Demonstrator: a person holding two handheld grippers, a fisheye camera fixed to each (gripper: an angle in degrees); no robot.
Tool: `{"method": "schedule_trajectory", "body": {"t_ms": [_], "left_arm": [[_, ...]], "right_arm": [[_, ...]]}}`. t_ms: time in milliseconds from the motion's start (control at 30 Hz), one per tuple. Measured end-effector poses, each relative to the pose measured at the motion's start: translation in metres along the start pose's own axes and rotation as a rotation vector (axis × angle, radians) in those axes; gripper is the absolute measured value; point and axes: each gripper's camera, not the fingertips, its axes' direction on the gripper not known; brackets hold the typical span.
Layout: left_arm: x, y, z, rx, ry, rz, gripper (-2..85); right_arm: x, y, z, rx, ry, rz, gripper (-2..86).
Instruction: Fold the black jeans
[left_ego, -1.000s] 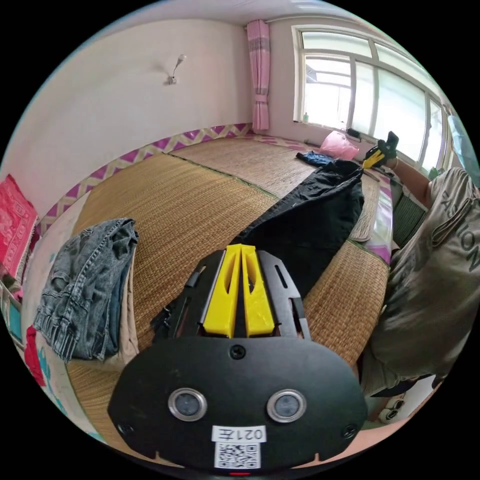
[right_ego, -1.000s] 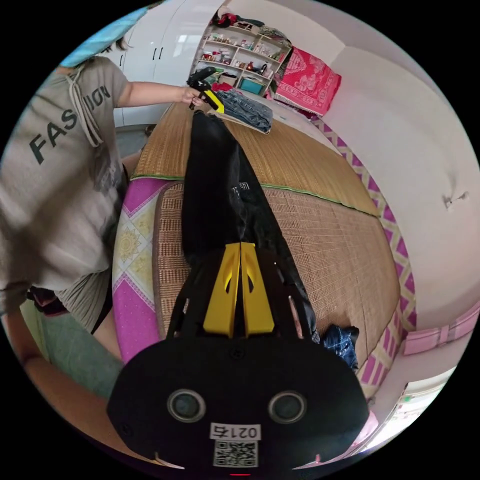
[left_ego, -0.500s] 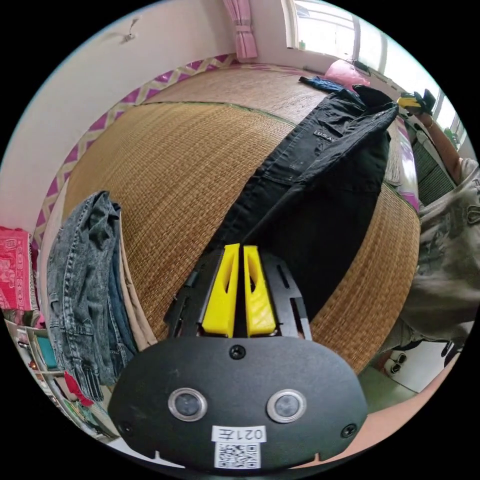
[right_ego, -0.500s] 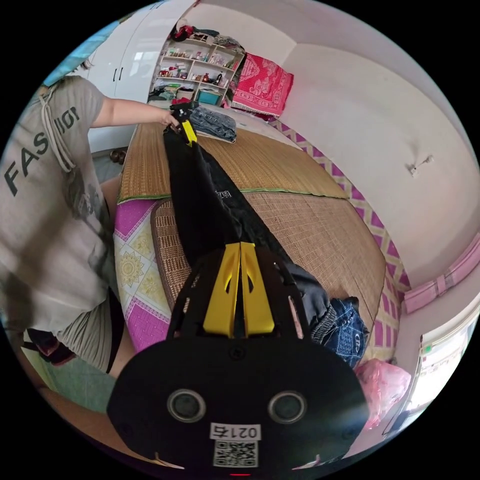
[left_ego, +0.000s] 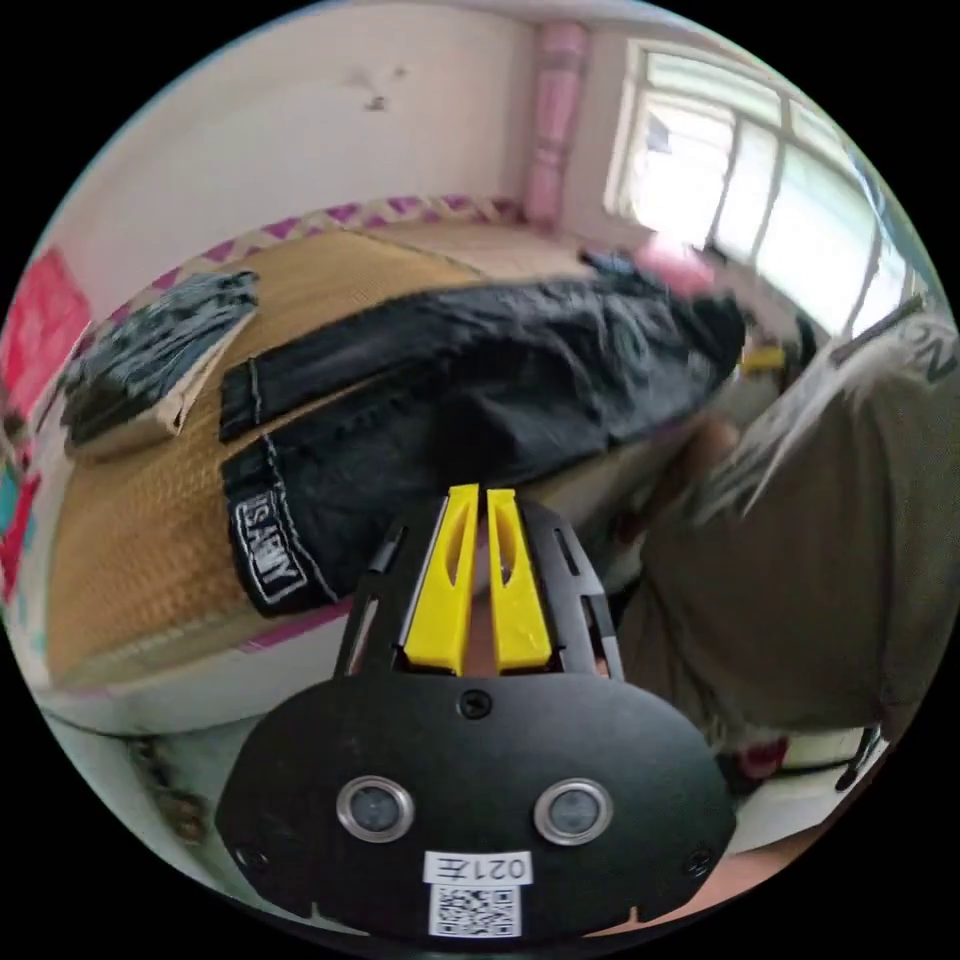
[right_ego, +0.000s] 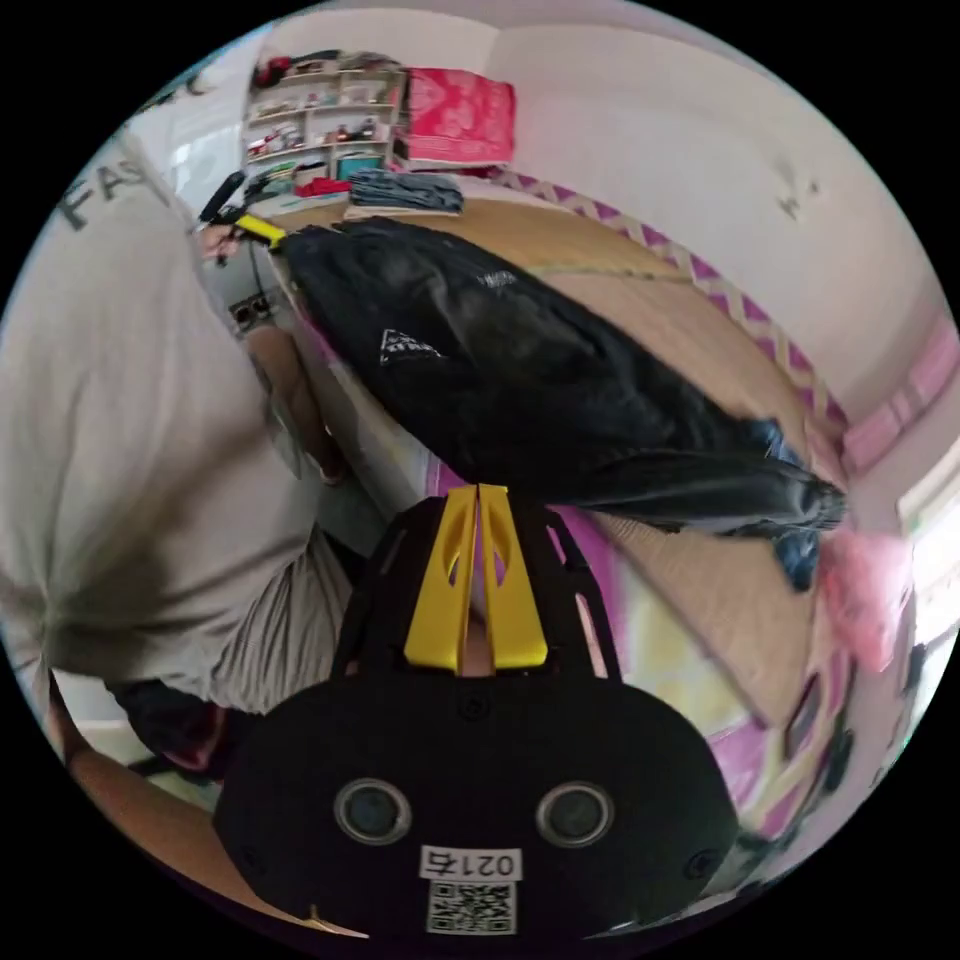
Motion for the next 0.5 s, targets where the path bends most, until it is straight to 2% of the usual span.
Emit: {"method": "schedule_trajectory", "body": {"t_ms": [67,200,233,267,333,433,500], "left_arm": [[-0.028,0.022,0.001,0.051,0.151,-0.149,-0.7],[-0.031,0.034,-0.001,0.063,0.188,-0.159,-0.7],[-0.029,0.035,-0.004,0.062,0.181,-0.145,-0.7],[-0.028,0.037,-0.008,0.068,0.183,-0.136,-0.6],[-0.029,0.041,-0.013,0.087,0.196,-0.138,-0.6],[-0.034,0.048,-0.022,0.127,0.233,-0.159,-0.8],[-0.035,0.051,-0.033,0.191,0.247,-0.168,-0.8]], "right_arm": [[0.007,0.023,0.023,0.011,-0.049,0.134,-0.8],[0.037,0.039,-0.019,0.206,-0.163,0.195,-0.5],[0.052,0.048,-0.041,0.322,-0.186,0.225,-0.5],[0.07,0.059,-0.06,0.432,-0.168,0.287,-0.5],[0.098,0.073,-0.077,0.51,-0.063,0.411,-0.2],[0.14,0.075,-0.072,0.42,0.137,0.527,0.7],[0.168,0.069,-0.053,0.335,0.153,0.56,3.0]]}}
